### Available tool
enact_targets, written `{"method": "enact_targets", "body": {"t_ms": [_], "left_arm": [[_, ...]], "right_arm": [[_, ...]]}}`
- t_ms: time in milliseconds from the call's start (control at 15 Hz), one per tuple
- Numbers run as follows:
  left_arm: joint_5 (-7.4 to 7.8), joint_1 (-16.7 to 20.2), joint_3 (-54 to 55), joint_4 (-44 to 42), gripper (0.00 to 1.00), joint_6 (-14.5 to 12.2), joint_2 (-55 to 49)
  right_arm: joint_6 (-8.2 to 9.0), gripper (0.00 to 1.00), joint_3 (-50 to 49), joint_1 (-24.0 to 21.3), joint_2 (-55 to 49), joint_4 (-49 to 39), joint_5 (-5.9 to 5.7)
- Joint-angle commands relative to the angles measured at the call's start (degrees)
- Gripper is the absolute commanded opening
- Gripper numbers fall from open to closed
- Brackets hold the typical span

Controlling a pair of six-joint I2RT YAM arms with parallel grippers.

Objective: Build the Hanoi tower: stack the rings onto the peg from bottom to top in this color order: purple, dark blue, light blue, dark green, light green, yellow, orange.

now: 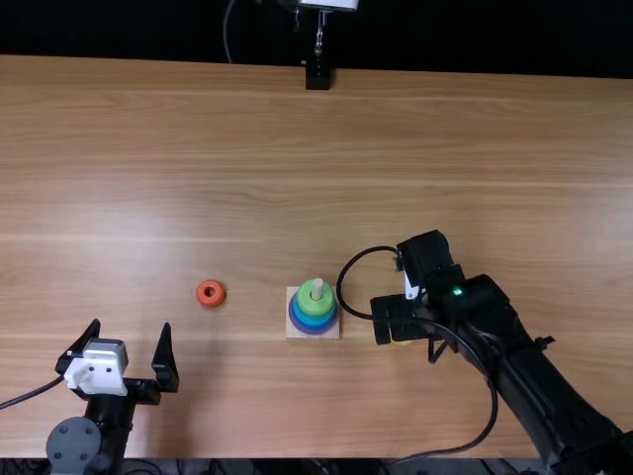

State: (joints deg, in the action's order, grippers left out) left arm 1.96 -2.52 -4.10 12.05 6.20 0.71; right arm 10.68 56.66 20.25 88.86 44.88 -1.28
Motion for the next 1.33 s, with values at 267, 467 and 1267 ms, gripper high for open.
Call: {"method": "enact_targets", "body": {"t_ms": [267,467,1267], "left_arm": [[0.79,0.2,3.7,0.1,1.0,-0.4,-0.7],[0.58,0.2,3.8,-1.4,1.0,-0.4,-0.7],[0.58,0.2,3.9,-1.6,1.0,-0.4,-0.7]], "right_arm": [[2.61,1.0,-0.2,0.6,4.1,-1.9,1.07],[2.61,1.0,-1.2,0.6,4.6,-2.8,1.07],[5.78,1.0,-3.9,0.6,4.7,-4.2,1.17]]}}
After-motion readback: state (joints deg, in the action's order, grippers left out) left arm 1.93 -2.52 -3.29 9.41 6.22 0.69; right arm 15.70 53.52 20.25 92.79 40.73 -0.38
